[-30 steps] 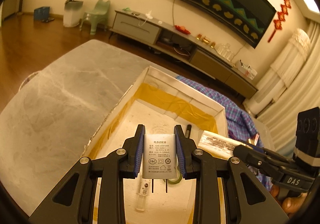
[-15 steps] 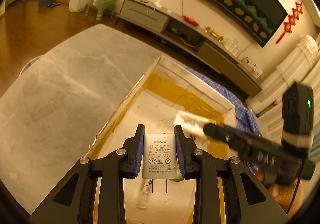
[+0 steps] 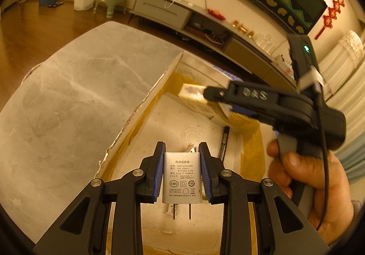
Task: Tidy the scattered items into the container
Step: 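Open the right gripper to drop the tissue pack while the left drops the charger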
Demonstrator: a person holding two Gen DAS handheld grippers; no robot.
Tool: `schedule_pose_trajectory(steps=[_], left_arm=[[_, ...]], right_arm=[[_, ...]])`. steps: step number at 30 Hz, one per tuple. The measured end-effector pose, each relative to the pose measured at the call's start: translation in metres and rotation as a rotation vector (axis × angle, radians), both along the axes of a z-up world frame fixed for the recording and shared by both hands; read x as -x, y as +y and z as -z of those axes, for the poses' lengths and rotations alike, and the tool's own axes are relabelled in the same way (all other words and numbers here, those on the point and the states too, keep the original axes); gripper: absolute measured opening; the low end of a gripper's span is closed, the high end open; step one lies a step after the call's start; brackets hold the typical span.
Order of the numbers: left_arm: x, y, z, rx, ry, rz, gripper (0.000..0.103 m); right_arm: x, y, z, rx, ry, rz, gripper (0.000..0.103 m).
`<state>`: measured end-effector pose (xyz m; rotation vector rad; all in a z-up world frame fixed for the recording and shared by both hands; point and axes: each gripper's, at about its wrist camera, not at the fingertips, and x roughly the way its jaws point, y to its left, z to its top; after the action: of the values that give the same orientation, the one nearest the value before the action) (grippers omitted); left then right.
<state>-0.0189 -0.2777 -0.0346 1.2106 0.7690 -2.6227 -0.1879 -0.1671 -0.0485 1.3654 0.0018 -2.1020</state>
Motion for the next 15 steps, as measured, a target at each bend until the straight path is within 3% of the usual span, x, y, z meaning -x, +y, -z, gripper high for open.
schedule_pose_trajectory(steps=[6, 10, 15], left_arm=[[0.001, 0.000, 0.002, 0.042, -0.021, -0.005, 0.031], [-0.001, -0.005, 0.002, 0.064, -0.028, -0.028, 0.036], [-0.003, -0.009, 0.000, 0.057, -0.022, -0.038, 0.036]], right_arm=[[0.004, -0.020, 0.015, -0.001, 0.003, 0.015, 0.055], [0.003, -0.027, 0.034, 0.029, -0.078, -0.018, 0.056], [0.000, -0.017, 0.034, 0.065, -0.105, -0.023, 0.056]])
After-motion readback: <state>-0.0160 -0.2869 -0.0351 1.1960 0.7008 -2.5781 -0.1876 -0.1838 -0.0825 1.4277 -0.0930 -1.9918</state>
